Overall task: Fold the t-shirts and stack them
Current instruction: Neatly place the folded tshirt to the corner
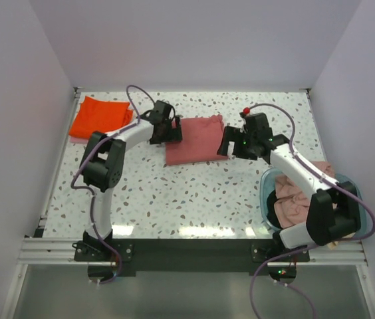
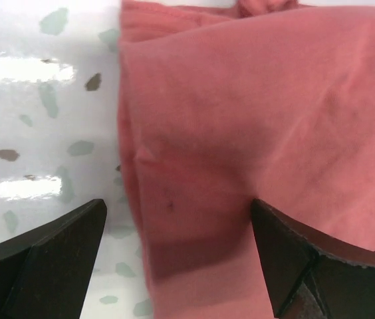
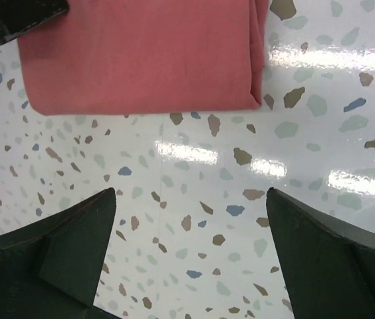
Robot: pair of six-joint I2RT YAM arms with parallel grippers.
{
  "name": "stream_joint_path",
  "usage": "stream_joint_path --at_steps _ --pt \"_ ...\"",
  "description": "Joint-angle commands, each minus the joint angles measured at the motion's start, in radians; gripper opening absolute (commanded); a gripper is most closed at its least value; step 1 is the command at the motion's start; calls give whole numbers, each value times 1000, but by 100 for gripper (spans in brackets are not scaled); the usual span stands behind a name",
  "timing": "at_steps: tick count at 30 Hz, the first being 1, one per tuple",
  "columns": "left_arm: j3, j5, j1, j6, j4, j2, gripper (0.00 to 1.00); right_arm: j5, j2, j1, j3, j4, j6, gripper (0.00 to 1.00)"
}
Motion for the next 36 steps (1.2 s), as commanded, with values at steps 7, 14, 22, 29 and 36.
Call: stream_joint_path --at_steps 7,14,22,29,36 --pt "142 -214 -77 -11 -191 170 66 29 -210 -1 -97 -22 10 99" --pt "256 -285 -77 91 -240 255 5 55 -277 -2 -140 -52 -17 99" --pt "199 -533 -64 498 -110 122 0 93 -331 -4 -149 -65 -79 99" --pt "121 -602 10 783 19 -58 0 153 -331 -2 -162 -78 -93 99" --pt "106 -618 74 1006 117 -149 0 165 -307 -1 -159 -81 -99 99"
